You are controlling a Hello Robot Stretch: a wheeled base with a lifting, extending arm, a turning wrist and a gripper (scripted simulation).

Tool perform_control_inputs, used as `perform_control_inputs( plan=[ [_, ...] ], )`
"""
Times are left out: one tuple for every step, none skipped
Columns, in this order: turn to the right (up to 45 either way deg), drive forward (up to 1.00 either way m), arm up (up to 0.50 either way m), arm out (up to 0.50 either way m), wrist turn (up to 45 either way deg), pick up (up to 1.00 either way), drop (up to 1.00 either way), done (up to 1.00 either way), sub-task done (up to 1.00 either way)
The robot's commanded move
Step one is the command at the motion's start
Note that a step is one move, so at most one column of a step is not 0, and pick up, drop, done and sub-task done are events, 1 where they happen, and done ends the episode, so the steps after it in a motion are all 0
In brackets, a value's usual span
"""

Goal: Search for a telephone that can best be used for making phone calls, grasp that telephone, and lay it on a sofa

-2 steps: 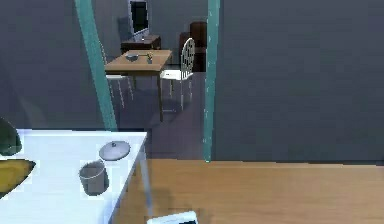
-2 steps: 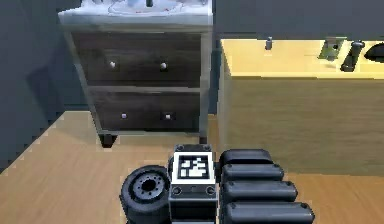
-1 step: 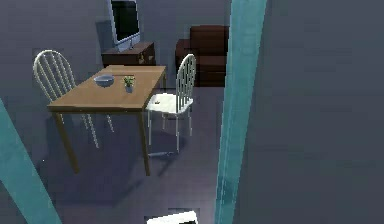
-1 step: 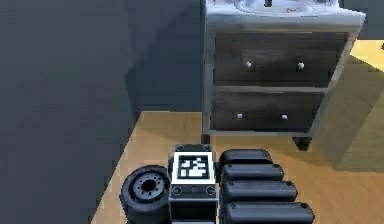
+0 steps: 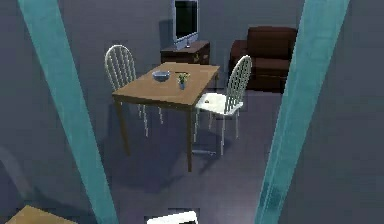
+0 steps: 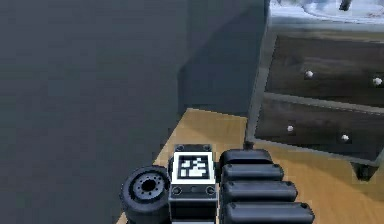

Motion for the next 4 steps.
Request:
perform_control_inputs(
  plan=[
    [0.0,0.20,0.00,0.00,0.0,0.00,0.00,0.00,0.00],
    [-18.0,0.00,0.00,0.00,0.0,0.00,0.00,0.00,0.00],
    [0.0,0.45,0.00,0.00,0.0,0.00,0.00,0.00,0.00],
    [45.0,0.00,0.00,0.00,0.0,0.00,0.00,0.00,0.00]
  ],
)
